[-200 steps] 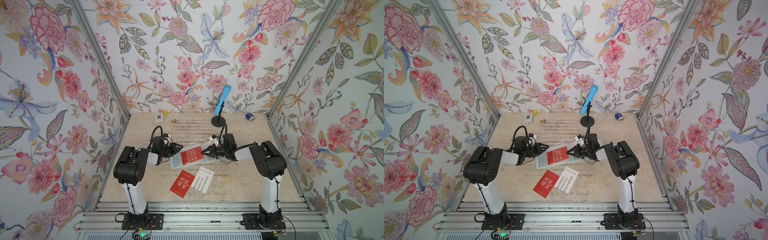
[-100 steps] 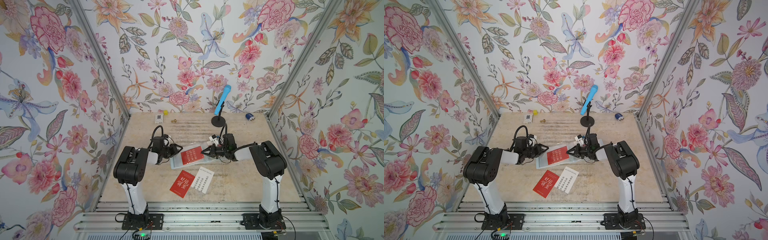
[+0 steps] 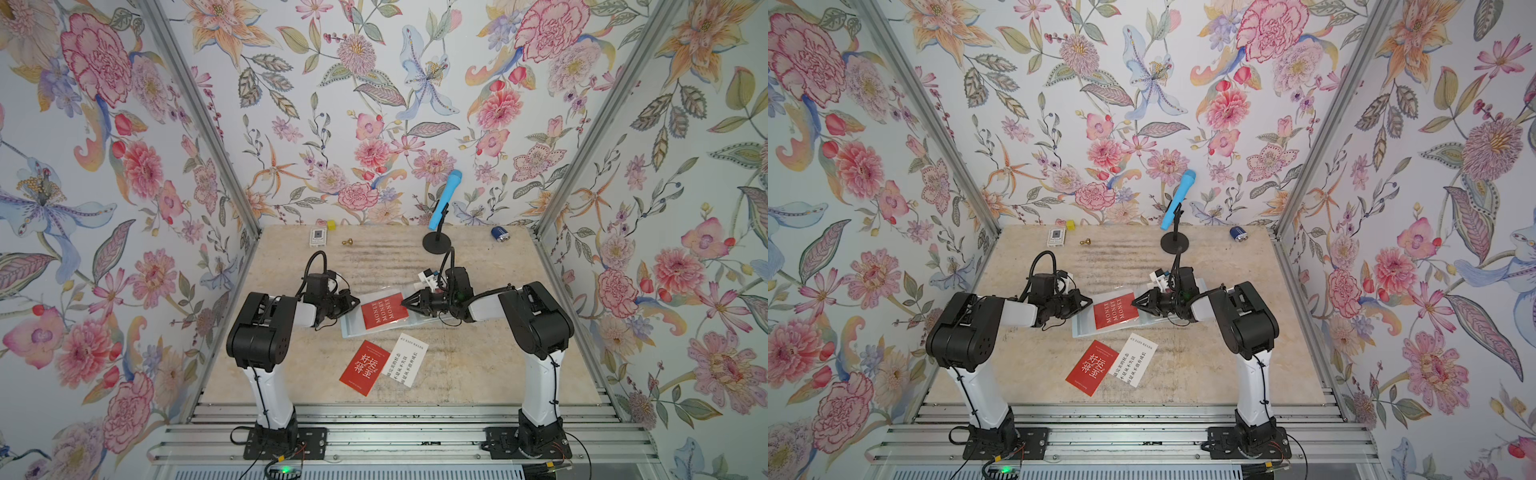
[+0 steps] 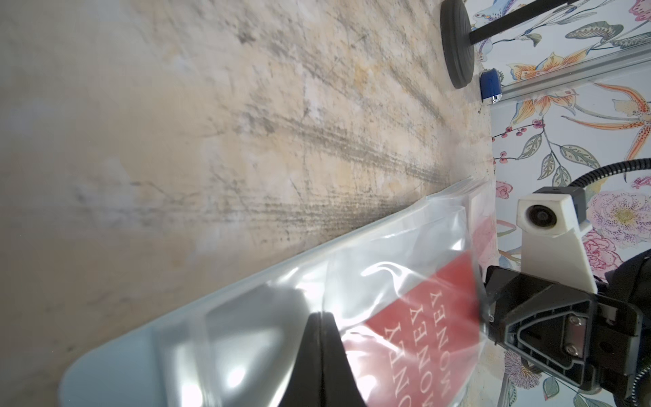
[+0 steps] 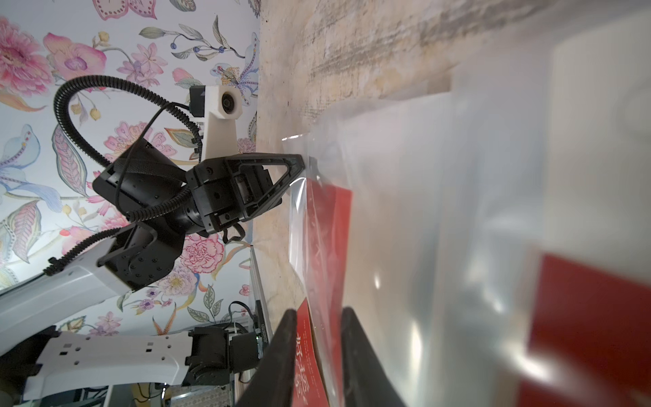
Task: Place the photos into the photo albums
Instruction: Turn the page of the photo album at the center of the board.
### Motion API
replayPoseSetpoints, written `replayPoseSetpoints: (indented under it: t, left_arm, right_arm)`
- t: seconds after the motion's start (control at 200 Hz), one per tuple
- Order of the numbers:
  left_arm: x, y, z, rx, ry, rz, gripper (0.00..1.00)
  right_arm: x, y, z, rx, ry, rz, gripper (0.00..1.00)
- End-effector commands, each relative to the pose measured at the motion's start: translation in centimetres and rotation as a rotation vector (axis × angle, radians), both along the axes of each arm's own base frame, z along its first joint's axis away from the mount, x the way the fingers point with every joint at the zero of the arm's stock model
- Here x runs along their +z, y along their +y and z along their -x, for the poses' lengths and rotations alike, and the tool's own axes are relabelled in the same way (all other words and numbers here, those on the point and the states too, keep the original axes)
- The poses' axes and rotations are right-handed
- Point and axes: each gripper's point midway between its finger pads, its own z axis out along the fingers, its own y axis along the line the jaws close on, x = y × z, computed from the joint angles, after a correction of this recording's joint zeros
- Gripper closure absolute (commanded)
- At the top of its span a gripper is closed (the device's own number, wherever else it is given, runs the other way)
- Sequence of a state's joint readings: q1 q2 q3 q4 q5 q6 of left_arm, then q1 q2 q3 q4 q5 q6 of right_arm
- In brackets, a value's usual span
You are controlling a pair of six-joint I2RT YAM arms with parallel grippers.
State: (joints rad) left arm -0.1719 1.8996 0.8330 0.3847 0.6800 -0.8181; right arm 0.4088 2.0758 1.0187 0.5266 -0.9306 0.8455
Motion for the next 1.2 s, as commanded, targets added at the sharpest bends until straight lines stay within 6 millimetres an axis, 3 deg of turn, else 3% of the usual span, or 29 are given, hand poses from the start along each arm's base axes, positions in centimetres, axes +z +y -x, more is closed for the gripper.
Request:
replayPoseSetpoints:
  t: [0.0, 0.335, 0.495, 0.726, 0.861, 1.001, 1.191]
  left_arm:
    - [3.1, -0.2, -0.9, -0.015, -0.075, -0.023, 1.0]
    - [7.0, -0.7, -1.4, -0.02, -0.111, 0.01, 1.0]
    - [9.5, -2.6, -1.2, -0.058, -0.125, 0.094, 1.0]
    - [13.6, -5.0, -0.8, -0.088, -0.153, 0.184, 1.0]
    - [16.2, -6.5, -0.6, -0.11, -0.185, 0.255, 1.0]
    - [17.8, -7.9, -0.7, -0.131, -0.206, 0.285, 0.97]
    - [18.2, -10.3, -0.7, -0.159, -0.207, 0.332, 0.93]
  right_arm:
    - [0.1, -1.2, -0.7, -0.047, -0.03, 0.057, 0.68]
    - [2.3, -4.3, -1.2, -0.114, -0.109, 0.179, 0.64]
    - [2.8, -6.9, -1.9, -0.181, -0.134, 0.27, 0.63]
    - [1.9, -7.7, -1.7, -0.179, -0.119, 0.315, 0.63]
    - [1.8, -6.6, -1.2, -0.135, -0.13, 0.317, 0.65]
    - [1.1, -4.5, -0.6, -0.069, -0.123, 0.314, 0.72]
    - [-0.1, -2.1, -0.1, -0.017, -0.108, 0.319, 0.75]
